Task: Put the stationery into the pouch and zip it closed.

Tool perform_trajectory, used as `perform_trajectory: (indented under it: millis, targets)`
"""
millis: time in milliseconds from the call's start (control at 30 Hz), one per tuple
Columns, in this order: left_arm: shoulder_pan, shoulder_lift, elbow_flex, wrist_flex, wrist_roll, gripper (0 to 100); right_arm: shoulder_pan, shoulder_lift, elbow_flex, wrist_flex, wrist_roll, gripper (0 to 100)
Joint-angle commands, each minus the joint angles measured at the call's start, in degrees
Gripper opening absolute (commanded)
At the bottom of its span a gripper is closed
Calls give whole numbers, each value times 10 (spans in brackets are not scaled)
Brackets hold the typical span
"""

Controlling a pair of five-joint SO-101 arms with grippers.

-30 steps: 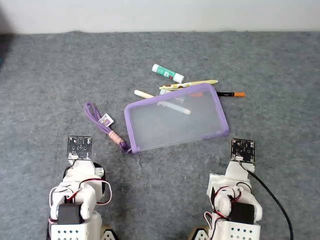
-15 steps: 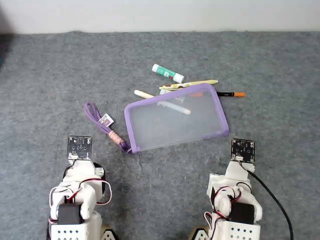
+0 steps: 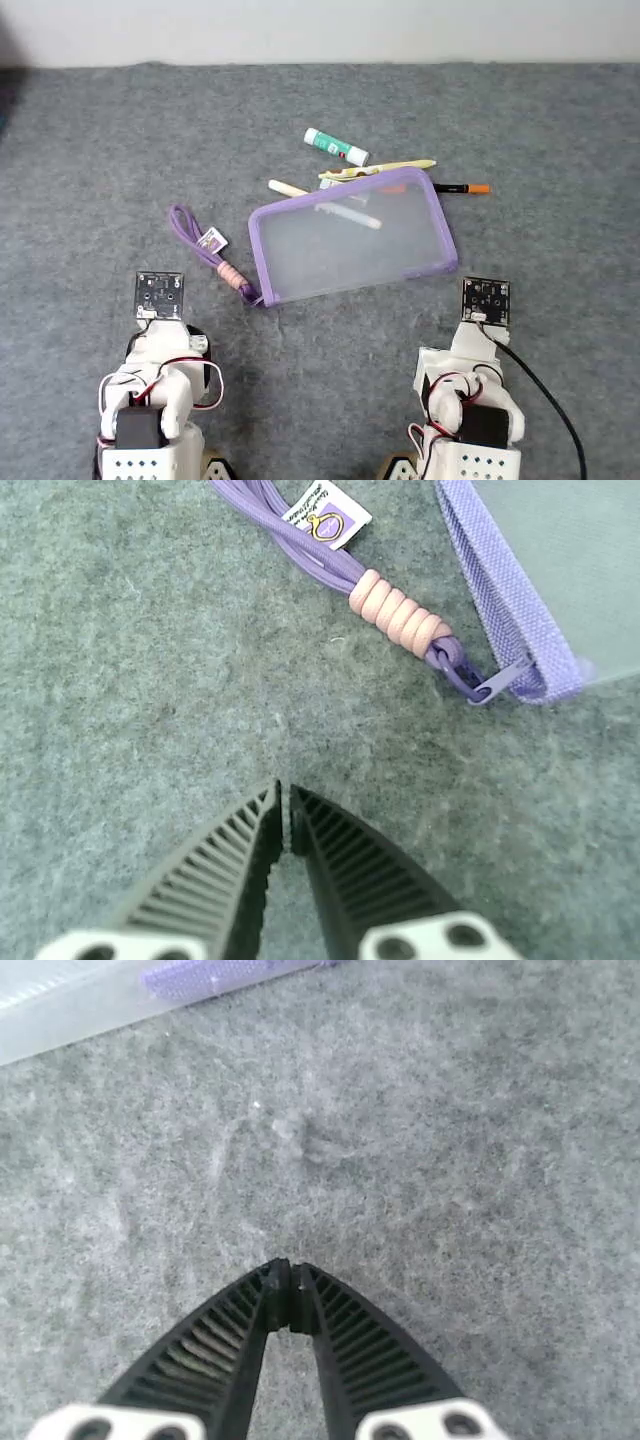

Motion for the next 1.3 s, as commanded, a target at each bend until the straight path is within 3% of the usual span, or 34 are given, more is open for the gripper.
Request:
perform_trajectory:
  millis: [0,267,533,867,1000,1267]
  targets:
    - [-3,-7,-5,3,3,15,3,-7,10,-4,5,9]
    - [-3,-7,-5,3,3,15,-2,-7,10,-4,3,9]
    - [-3,-7,-5,3,3,15,-70,-7,10,-4,6,9]
    - [-3,-7,-5,3,3,15,-55,-7,8,-23,-5,8]
    - [-3,-7,-5,3,3,15,-50,-6,-64,-53,-50,8]
    - [-3,-7,-5,3,3,15,-153,145,-275,-56,-74,8]
